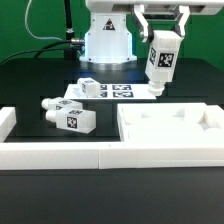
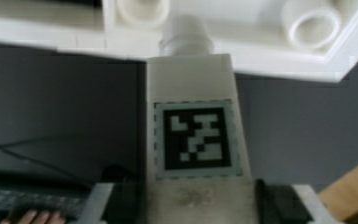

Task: Assemble one leg

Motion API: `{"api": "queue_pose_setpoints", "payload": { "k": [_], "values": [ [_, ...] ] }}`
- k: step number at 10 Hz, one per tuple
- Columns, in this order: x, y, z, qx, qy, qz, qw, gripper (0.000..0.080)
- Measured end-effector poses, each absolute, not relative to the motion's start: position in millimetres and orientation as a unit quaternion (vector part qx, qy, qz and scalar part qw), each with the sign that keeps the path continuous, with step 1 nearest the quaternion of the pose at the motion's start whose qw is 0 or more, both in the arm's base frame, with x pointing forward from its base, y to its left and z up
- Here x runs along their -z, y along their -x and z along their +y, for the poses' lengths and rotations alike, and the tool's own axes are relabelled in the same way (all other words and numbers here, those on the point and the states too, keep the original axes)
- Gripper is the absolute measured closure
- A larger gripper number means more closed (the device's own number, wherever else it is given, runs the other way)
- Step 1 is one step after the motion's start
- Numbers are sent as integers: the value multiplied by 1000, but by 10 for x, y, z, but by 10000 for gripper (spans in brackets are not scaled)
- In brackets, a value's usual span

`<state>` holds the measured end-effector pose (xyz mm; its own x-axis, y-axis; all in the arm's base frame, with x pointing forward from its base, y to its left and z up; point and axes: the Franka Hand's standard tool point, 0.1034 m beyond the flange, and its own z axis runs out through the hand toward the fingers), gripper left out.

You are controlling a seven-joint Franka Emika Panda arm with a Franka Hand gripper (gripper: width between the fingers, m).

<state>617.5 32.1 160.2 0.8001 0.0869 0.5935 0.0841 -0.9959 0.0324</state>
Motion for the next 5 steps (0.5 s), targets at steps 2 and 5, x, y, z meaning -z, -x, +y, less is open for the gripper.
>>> {"api": "queue_pose_setpoints", "payload": {
  "k": [2, 5],
  "values": [
    [-1541, -6176, 232, -334, -942, 44, 16, 515],
    [-1446, -6178, 316, -328, -944, 39, 1, 515]
  ]
}}
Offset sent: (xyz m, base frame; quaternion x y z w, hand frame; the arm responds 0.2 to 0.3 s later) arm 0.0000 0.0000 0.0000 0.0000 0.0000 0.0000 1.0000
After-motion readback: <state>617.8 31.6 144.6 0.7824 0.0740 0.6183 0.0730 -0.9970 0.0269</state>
